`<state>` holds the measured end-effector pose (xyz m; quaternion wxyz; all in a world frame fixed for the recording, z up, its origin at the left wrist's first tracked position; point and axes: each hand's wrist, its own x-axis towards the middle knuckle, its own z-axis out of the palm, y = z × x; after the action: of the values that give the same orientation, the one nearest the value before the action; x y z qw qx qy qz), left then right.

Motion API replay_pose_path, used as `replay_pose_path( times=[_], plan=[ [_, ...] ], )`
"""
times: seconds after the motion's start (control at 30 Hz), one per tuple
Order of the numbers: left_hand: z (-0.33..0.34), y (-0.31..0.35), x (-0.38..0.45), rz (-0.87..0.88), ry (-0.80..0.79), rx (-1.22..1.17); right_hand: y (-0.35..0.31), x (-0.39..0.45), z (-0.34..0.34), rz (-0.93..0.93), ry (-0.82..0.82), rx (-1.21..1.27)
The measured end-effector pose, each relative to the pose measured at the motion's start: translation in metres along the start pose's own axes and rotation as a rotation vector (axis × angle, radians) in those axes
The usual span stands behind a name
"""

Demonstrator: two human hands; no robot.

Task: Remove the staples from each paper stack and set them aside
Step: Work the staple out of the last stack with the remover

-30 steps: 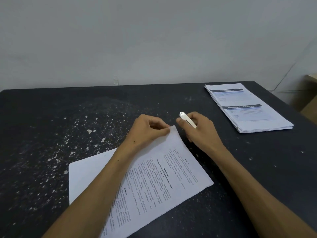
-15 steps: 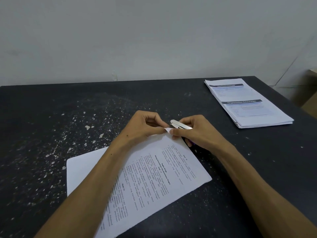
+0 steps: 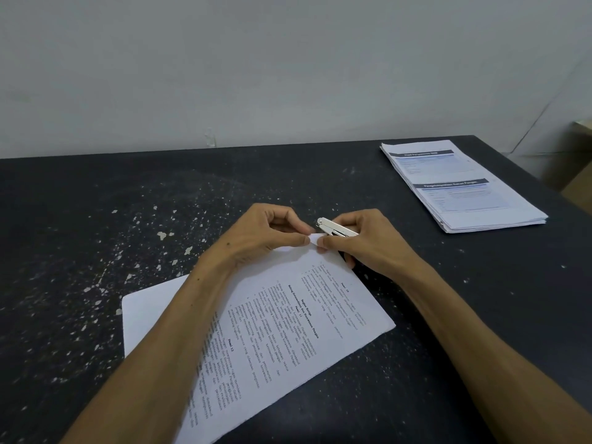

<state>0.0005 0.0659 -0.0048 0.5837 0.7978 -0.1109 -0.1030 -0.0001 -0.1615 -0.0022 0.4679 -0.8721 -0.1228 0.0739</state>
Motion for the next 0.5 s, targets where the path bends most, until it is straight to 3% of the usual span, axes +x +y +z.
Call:
replay_pose_path(
  times=[0.5],
  plan=[
    [0.0025, -0.0006, 0.0003, -0.002, 0.089, 0.001, -0.0044, -0.0038, -0.0034, -0.005, -0.028, 0.081]
  ],
)
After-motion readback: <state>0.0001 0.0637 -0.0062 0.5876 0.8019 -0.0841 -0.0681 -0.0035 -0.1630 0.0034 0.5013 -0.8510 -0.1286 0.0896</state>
